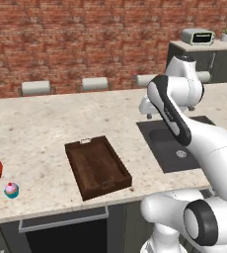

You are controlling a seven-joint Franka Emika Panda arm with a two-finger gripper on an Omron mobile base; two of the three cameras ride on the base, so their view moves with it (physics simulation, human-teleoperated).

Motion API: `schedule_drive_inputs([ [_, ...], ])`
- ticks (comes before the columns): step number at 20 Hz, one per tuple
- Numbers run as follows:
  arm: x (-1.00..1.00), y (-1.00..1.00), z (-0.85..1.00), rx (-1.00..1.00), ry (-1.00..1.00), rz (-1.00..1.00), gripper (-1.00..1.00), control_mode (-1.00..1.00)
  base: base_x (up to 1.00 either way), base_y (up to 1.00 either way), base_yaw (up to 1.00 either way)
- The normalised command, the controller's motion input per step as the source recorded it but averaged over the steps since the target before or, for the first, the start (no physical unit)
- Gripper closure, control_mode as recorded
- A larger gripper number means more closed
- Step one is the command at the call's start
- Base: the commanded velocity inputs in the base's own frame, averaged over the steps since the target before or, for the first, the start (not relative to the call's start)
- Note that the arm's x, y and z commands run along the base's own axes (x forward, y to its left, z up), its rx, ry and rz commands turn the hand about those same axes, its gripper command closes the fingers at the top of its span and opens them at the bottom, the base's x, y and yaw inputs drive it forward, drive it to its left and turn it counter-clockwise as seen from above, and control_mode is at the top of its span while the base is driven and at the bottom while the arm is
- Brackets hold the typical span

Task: Place the bowl with donut and the cupcake onto the tray.

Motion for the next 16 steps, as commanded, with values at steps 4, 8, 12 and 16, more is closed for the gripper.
schedule_drive_inputs([
  [4, 0.0, 0.0, 0.0, 0.0, 0.0, 0.0, -1.0, 1.0, 0.0, 0.78, 0.0],
  [8, 0.0, 0.0, 0.0, 0.0, 0.0, 0.0, -1.0, 1.0, 0.0, 0.66, 0.0],
  [12, 0.0, 0.0, 0.0, 0.0, 0.0, 0.0, -1.0, 1.0, 0.0, 0.61, 0.0],
  [16, 0.0, 0.0, 0.0, 0.0, 0.0, 0.0, -1.0, 1.0, 0.04, 0.66, 0.0],
])
